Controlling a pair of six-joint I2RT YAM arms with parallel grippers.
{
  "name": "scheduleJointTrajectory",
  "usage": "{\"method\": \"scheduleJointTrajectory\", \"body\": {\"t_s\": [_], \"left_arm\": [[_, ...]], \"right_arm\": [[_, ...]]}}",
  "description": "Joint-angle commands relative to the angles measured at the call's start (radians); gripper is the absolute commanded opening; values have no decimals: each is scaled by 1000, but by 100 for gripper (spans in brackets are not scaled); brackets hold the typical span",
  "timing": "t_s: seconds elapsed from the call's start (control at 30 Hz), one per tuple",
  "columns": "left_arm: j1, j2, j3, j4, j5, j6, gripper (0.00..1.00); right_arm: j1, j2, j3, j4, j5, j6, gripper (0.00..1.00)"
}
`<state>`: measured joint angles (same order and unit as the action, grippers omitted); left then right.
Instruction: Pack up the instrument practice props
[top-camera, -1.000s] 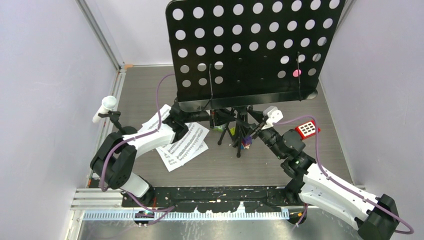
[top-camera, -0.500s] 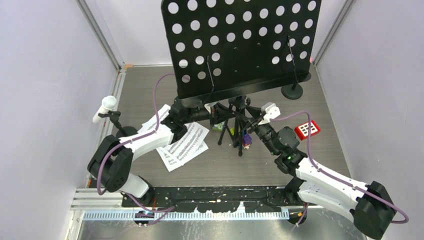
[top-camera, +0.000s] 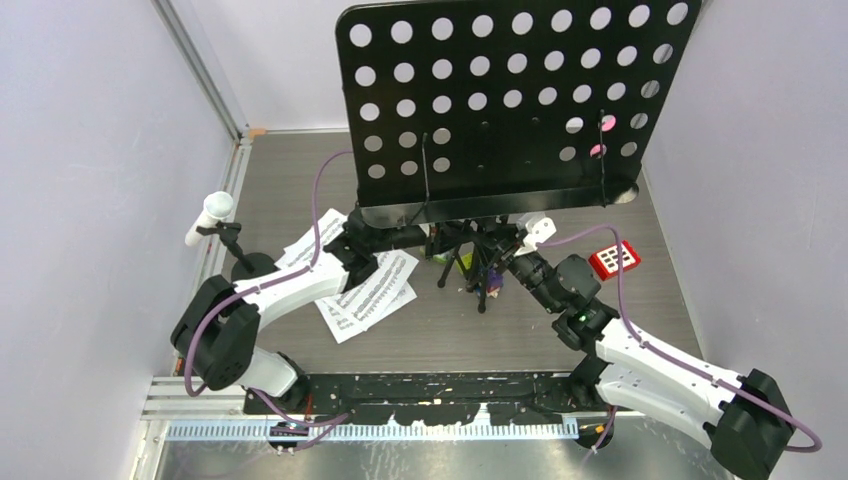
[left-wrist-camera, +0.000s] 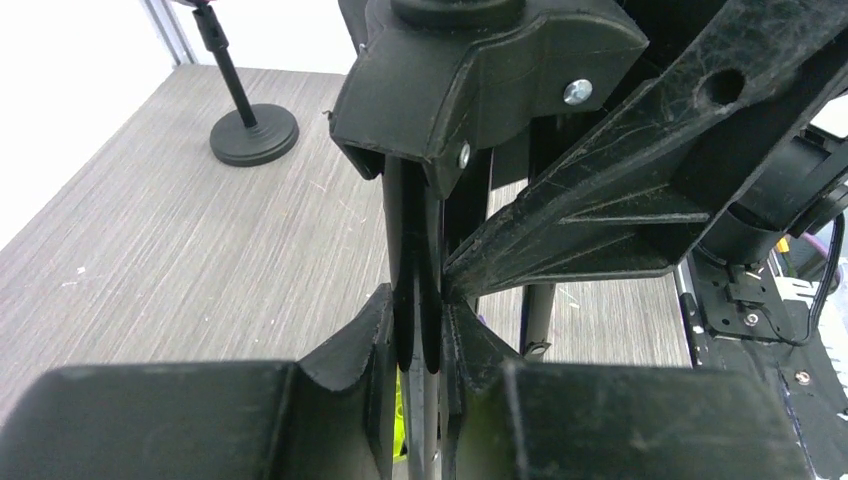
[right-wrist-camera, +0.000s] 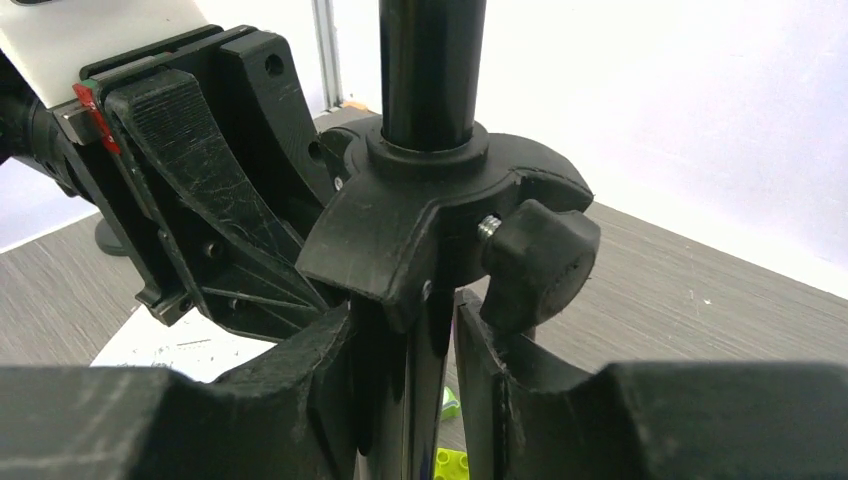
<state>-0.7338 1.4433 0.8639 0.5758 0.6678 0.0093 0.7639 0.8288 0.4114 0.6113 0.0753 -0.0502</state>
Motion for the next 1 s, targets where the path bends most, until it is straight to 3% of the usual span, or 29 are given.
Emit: {"method": "scheduleJointTrajectory", "body": {"t_s": [0.0,0.07,0.17,0.2,0.3,0.4,0.5,0.6,0.7,0.9,0.97], "left_arm": [[-56,-8,6,-68,108,52,0],[-58,-10,3,-68,107,52,0],[-61,-11,-2,-68,106,50,0],[-61,-14,-8,-68,101,50,1],[-61,-26,-31,-66,68,49,31],[-61,-41,-73,-46,23,50,52],[-61,-44,-117,-14,-21,46,62],[-61,-32,-159,35,-54,29,63],[-61,-13,-180,80,-56,8,55],[-62,3,-173,84,-57,1,5],[-61,-4,-148,60,-56,8,0]], "right_arm": [[9,25,21,-4,-6,11,38],[9,41,19,16,0,10,32],[9,63,7,62,30,13,5],[9,64,4,74,39,11,1],[9,56,0,92,47,3,1],[9,35,2,91,43,-2,1],[8,21,7,67,26,-4,1],[8,10,5,62,17,0,1],[8,1,1,58,15,-1,1],[8,-23,25,49,1,-19,1],[9,-29,55,25,-15,-31,1]]}}
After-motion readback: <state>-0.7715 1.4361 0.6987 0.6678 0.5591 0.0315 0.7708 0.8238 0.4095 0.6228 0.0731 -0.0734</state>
